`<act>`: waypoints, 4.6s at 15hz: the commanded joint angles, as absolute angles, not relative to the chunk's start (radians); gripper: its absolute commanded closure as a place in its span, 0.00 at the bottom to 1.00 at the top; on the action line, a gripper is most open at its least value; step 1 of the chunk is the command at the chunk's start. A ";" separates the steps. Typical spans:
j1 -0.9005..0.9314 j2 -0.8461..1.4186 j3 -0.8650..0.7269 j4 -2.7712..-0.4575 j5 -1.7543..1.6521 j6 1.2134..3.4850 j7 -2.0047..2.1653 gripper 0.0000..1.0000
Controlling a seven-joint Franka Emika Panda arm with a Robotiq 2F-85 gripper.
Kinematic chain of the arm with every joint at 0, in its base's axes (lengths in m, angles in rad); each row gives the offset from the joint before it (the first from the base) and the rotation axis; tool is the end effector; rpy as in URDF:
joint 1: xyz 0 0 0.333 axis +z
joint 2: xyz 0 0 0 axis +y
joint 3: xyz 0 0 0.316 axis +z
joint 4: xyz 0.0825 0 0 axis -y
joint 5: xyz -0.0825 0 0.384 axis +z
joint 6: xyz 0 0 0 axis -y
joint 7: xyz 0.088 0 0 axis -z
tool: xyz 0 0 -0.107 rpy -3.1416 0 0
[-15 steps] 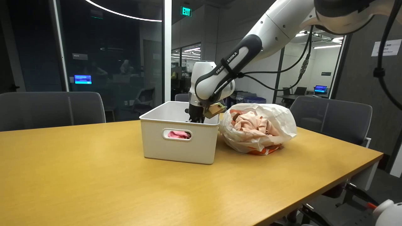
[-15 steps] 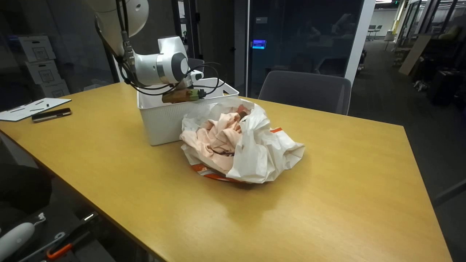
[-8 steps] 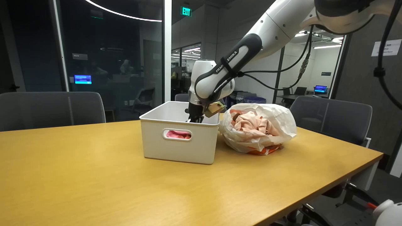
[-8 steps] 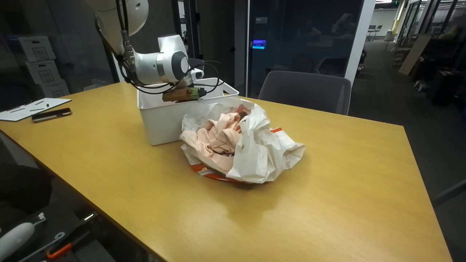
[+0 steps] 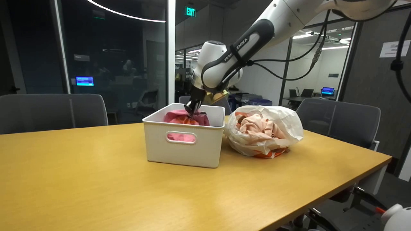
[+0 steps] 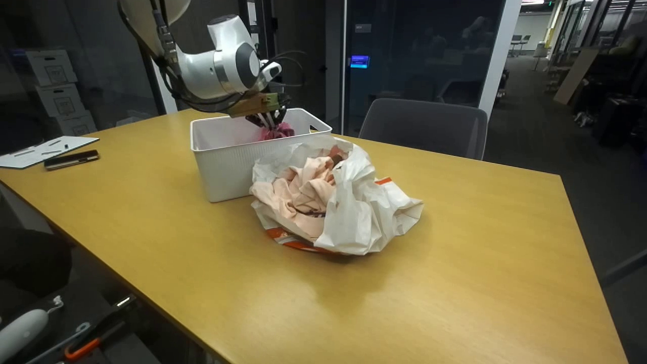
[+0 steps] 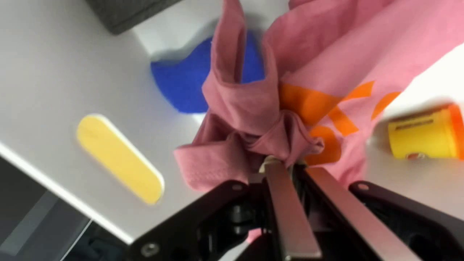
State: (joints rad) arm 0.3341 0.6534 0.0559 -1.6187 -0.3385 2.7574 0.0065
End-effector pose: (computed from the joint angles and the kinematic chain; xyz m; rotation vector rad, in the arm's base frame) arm 0.6732 0.2839 0.2947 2.8188 0.9442 0.7709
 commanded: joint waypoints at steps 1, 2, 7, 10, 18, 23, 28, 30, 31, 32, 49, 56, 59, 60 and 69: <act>0.427 0.490 -0.074 -1.742 -0.440 2.899 0.130 0.92; 0.461 0.453 -0.123 -1.762 -0.479 2.928 0.178 0.92; 0.676 0.297 -0.420 -1.807 -0.810 2.966 0.497 0.92; 0.799 0.205 -0.539 -1.810 -1.060 2.897 0.717 0.92; 0.896 -0.124 -0.487 -1.997 -1.172 2.552 0.877 0.92; 0.573 -0.286 -0.118 -2.142 -1.038 2.334 0.845 0.92; 0.396 -0.388 0.087 -2.319 -0.705 2.340 0.802 0.92; 0.352 -0.417 0.142 -2.391 -0.620 2.352 0.807 0.92; 0.337 -0.433 0.163 -2.426 -0.574 2.358 0.803 0.92; 0.322 -0.448 0.185 -2.459 -0.539 2.362 0.803 0.92; 0.318 -0.367 0.360 -2.771 0.023 2.741 0.677 0.44; 0.294 -0.330 0.360 -2.766 0.007 2.744 0.655 0.02; 0.261 -0.312 0.360 -2.770 -0.014 2.715 0.628 0.00; 0.256 -0.302 0.355 -2.769 -0.009 2.712 0.615 0.00; 0.270 -0.122 0.347 -2.760 0.047 2.774 0.531 0.00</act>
